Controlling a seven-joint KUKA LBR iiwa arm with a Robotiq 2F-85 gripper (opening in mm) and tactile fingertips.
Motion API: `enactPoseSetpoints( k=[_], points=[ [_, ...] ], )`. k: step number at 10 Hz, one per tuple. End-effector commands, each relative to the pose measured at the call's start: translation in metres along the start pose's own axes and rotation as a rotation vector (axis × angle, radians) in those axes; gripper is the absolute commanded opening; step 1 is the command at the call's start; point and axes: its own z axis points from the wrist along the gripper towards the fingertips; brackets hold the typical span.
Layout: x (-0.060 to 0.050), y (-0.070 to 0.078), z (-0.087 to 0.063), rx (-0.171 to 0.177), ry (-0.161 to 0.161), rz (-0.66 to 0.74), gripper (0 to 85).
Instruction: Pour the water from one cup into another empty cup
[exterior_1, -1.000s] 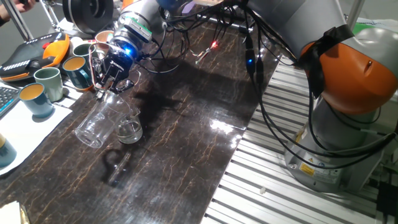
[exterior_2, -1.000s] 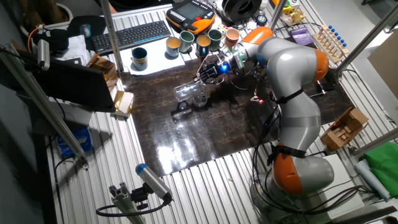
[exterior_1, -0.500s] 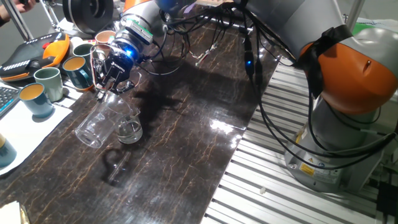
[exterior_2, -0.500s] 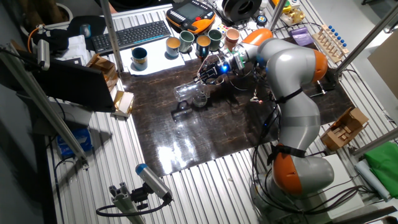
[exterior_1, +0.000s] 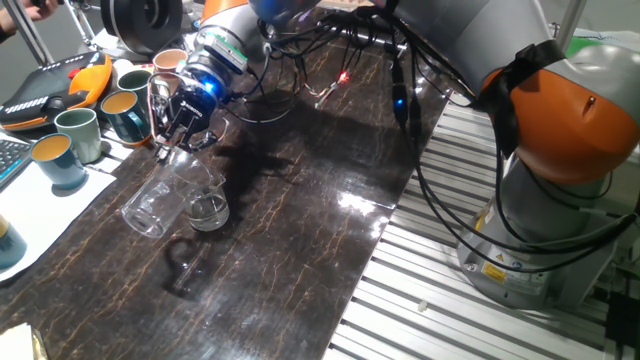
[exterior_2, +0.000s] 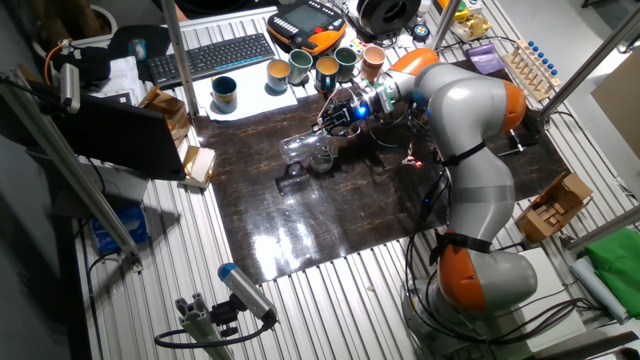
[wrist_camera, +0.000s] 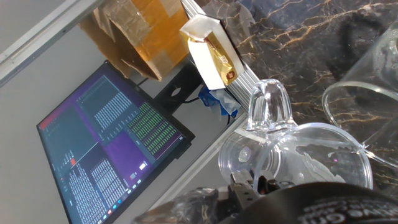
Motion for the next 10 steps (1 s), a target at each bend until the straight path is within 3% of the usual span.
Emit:
enactPoseSetpoints(
  k=[1, 10],
  points=[
    [-0.0003, -0.0004, 0.0, -0.003, 0.002, 0.002, 0.7],
    [0.0039, 0.0032, -0.0025, 0.005, -0.007, 0.001, 0.7]
  ],
)
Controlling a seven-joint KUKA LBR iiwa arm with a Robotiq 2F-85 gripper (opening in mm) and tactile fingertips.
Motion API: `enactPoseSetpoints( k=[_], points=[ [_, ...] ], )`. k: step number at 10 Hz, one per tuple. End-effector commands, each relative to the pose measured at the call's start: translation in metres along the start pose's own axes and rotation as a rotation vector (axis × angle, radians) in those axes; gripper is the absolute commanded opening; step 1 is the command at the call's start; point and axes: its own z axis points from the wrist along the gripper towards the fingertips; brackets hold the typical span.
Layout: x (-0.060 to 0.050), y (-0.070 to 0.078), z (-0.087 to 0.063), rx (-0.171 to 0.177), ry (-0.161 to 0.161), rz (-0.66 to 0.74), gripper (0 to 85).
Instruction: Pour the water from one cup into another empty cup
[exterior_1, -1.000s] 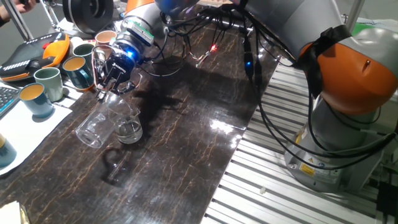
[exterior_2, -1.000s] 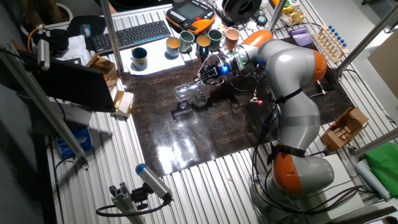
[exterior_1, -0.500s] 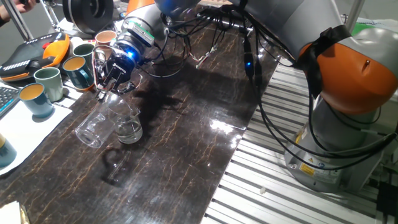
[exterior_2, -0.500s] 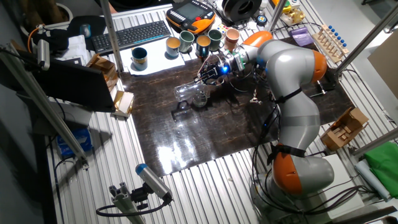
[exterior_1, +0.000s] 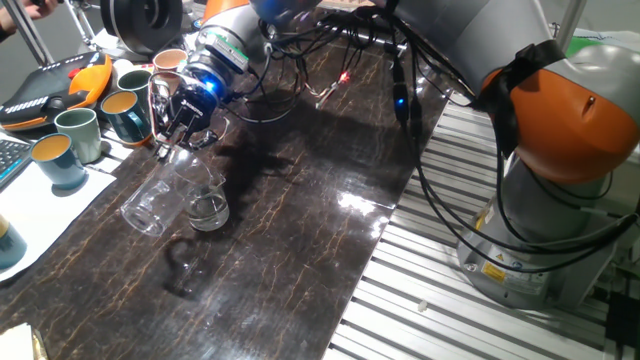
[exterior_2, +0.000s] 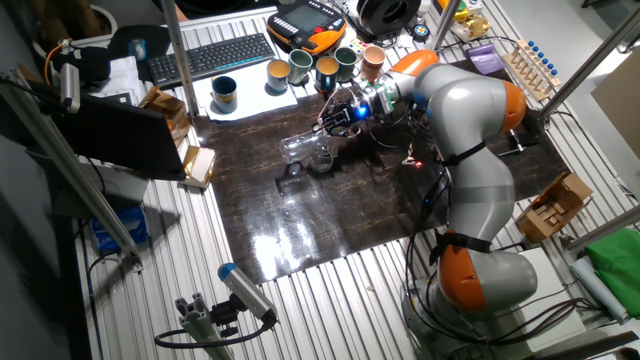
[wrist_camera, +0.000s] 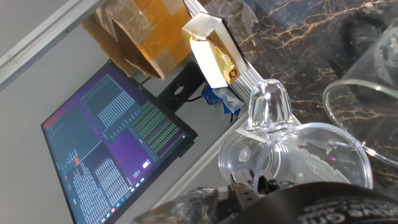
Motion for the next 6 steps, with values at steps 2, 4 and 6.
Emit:
enactPoseSetpoints(
  k=[2, 4, 6],
  points=[
    [0.005, 0.006, -0.001, 0.028, -0.02, 0.0, 0.7],
    [0.012, 0.013, -0.004, 0.068, -0.035, -0.004, 0.7],
    [0.019, 0.017, -0.008, 0.107, -0.054, -0.015, 0.7]
  ],
)
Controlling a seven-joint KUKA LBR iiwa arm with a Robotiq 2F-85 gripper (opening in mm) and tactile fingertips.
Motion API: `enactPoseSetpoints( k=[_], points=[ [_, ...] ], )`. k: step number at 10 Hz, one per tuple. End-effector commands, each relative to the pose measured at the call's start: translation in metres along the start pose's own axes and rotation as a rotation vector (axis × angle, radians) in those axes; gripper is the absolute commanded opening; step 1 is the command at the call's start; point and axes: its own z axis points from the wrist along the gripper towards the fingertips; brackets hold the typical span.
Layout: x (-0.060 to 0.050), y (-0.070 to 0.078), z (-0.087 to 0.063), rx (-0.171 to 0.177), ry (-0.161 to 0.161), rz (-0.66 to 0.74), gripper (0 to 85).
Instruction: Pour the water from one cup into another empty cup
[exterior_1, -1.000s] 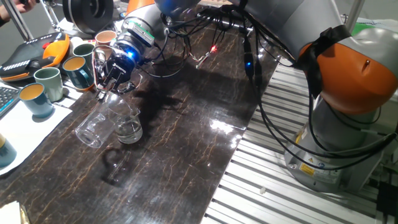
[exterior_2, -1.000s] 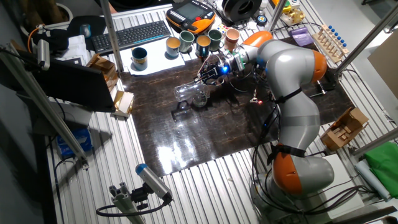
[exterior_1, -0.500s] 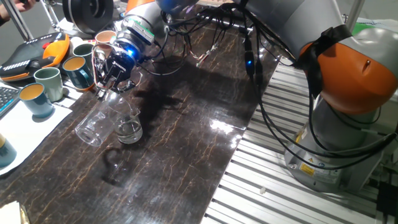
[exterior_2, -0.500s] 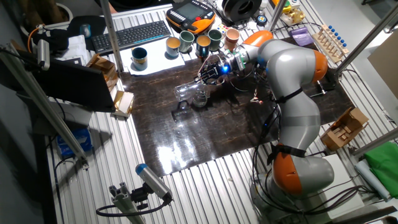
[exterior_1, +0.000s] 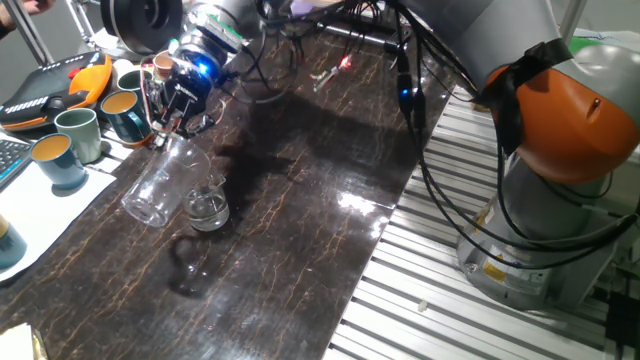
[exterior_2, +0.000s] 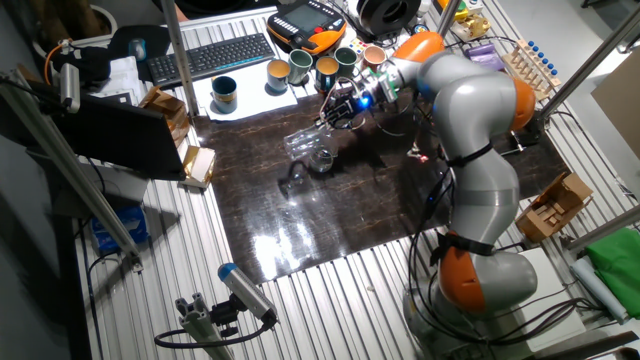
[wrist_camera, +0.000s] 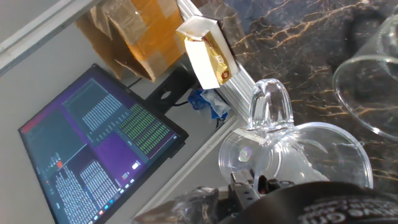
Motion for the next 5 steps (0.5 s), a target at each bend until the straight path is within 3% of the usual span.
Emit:
enactPoseSetpoints(
  k=[1, 3, 5],
  points=[
    [0.003, 0.003, -0.002, 0.018, -0.008, -0.002, 0.7],
    [0.01, 0.011, -0.007, 0.085, -0.036, -0.01, 0.7],
    [0.016, 0.015, -0.017, 0.181, -0.064, -0.046, 0.7]
  ],
)
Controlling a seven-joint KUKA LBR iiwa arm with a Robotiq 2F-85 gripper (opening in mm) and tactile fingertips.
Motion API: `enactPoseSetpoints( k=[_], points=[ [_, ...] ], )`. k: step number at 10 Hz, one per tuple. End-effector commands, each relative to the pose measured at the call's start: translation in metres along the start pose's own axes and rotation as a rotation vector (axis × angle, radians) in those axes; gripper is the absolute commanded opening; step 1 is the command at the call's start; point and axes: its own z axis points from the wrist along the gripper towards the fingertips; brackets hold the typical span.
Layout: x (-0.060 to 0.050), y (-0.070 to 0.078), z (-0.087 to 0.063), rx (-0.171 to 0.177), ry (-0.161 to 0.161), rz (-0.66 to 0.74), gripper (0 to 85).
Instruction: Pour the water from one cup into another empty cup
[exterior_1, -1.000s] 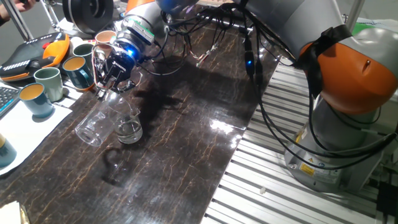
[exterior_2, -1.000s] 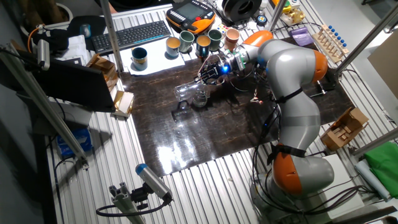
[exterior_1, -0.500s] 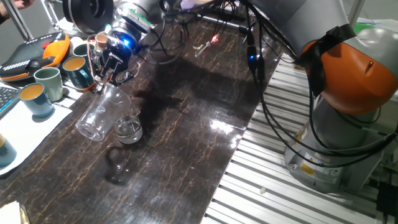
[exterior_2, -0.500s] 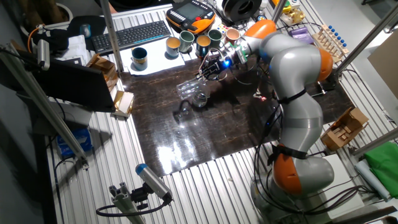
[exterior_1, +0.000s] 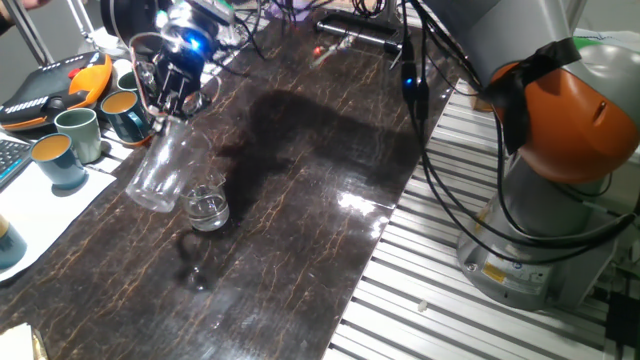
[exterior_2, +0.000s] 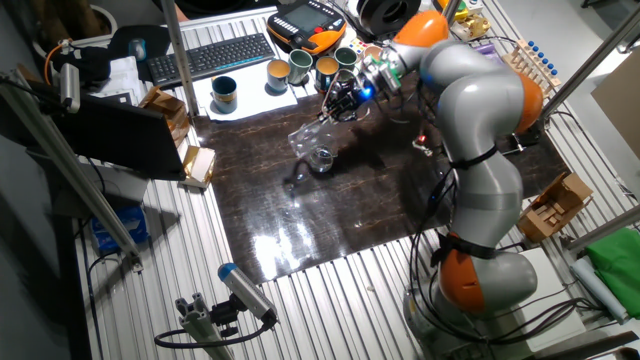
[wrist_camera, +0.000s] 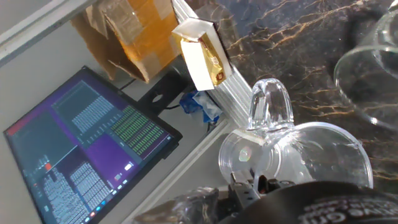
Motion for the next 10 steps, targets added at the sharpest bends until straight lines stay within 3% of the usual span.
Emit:
enactPoseSetpoints(
  k=[1, 7, 10],
  points=[
    [0.001, 0.001, -0.004, 0.091, -0.013, -0.018, 0.7],
    [0.012, -0.001, -0.037, 0.416, -0.127, -0.158, 0.7],
    [0.014, -0.008, -0.052, 0.515, -0.173, -0.192, 0.7]
  ],
)
